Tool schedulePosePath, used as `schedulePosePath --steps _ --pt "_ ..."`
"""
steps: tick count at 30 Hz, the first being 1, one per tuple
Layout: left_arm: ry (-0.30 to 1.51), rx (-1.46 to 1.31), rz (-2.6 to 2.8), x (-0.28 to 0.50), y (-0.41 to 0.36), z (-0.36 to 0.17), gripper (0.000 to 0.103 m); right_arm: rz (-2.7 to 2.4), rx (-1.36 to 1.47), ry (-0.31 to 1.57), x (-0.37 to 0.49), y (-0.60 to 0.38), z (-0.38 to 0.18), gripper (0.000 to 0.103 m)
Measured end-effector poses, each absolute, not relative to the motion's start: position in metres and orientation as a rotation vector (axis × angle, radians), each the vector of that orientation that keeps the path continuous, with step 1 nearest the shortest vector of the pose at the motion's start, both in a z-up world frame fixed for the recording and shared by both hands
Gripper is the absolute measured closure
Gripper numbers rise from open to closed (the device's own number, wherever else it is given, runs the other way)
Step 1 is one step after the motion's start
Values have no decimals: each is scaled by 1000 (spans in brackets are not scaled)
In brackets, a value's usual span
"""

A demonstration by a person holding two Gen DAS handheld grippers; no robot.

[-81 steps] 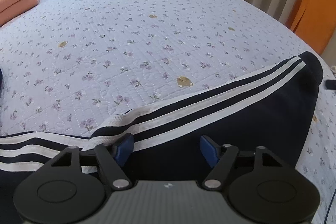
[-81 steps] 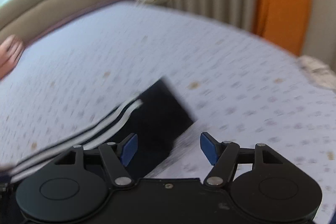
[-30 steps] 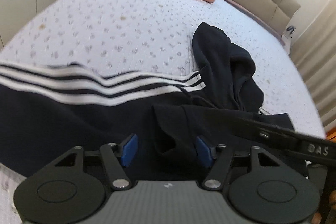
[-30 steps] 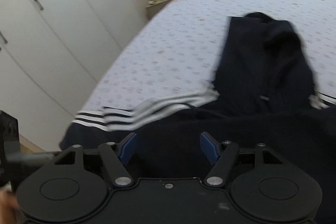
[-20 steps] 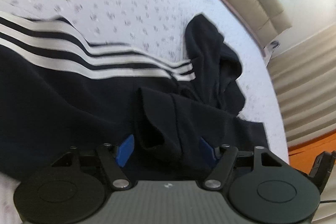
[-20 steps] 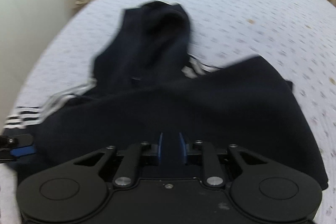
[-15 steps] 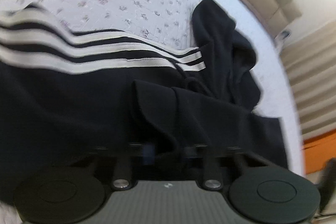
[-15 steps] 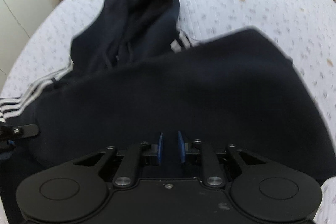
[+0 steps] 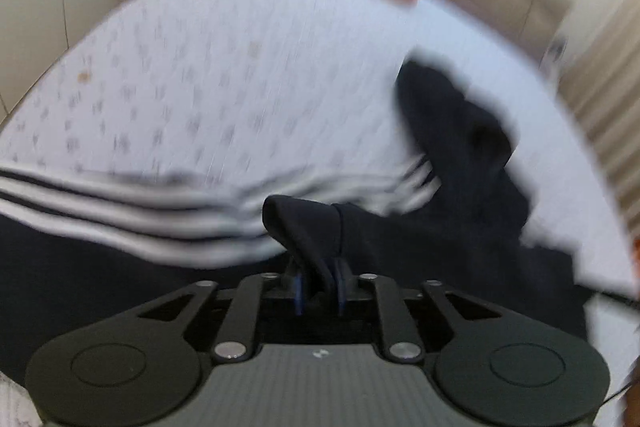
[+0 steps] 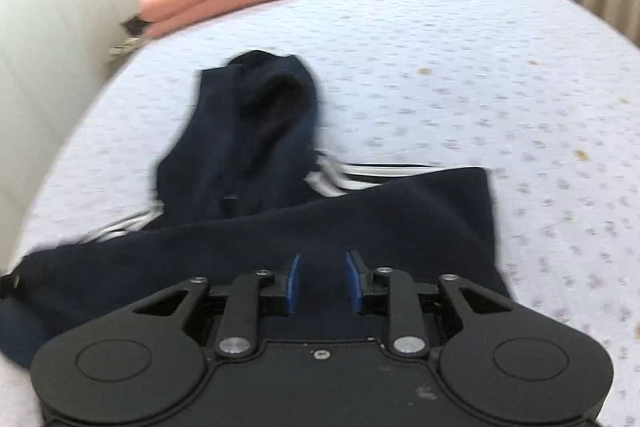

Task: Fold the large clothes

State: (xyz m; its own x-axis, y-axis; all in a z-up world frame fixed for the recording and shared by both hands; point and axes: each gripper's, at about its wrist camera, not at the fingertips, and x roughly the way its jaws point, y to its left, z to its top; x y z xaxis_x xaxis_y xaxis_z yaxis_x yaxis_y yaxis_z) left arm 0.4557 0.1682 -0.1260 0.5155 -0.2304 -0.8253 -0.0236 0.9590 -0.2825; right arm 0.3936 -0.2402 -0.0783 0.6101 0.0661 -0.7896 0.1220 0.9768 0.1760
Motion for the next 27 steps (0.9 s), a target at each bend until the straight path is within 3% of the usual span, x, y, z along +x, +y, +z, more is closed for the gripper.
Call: schedulePosePath --steps 2,6,11,15,19,21,27 --pt "1040 -169 -62 455 159 -142 75 -96 198 949 401 -244 -98 67" --pt "931 -223 28 440 167 -128 72 -89 176 1043 416 -249 -141 68" --pt "837 -256 -15 432 170 -91 73 -57 116 982 405 -240 -105 68" --pt "874 -304 -165 438 149 -99 74 30 115 942 394 -208 -85 68" --pt "1022 -338 -133 449 137 -149 88 127 39 986 387 -153 -99 68" --pt "1062 -382 -112 450 140 -171 92 113 -11 1092 390 -135 -123 68" --pt "966 -520 -77 427 181 -142 90 81 -52 1149 396 -125 -132 68"
